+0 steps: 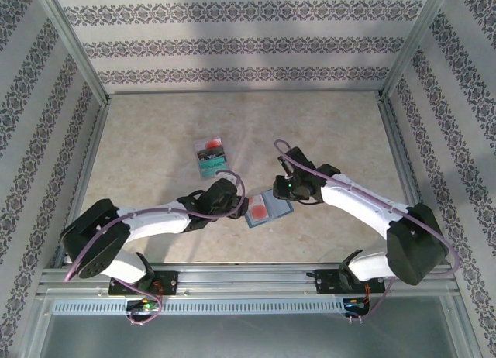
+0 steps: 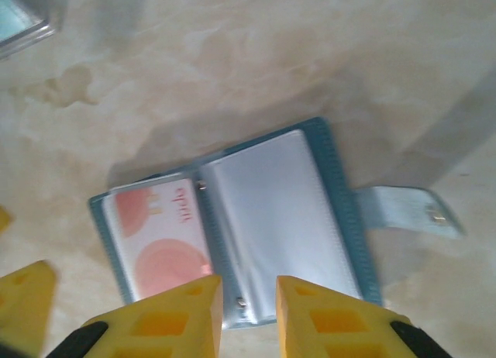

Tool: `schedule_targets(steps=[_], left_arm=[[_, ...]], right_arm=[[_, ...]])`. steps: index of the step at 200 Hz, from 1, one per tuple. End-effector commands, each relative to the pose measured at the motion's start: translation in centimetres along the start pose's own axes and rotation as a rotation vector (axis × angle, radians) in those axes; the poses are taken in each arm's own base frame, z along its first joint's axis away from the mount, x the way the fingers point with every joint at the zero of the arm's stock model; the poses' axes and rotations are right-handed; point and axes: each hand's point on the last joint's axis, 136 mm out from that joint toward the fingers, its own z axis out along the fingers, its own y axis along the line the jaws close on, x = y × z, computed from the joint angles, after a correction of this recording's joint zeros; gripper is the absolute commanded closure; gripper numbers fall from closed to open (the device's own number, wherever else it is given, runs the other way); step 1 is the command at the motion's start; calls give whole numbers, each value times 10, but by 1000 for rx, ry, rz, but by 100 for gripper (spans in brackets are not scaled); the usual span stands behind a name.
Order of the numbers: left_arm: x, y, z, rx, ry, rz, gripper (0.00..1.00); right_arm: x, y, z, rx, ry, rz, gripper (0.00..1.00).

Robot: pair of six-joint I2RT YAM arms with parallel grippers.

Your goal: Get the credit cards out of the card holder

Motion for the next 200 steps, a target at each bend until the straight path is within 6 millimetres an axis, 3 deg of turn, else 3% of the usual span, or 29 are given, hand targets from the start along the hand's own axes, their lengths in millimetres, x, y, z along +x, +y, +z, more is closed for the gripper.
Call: schedule_targets(steps=[1,77,200], left_arm=[[-7,-22,7,72,1,7,44],[11,-19,34,41,98,38,71],[6,-7,51,8,99,68,74]], right_arm=[[10,15,14,-97,74,21,75],[24,18,45,-231,163,99,79],[32,6,59,-290,163,188,73]])
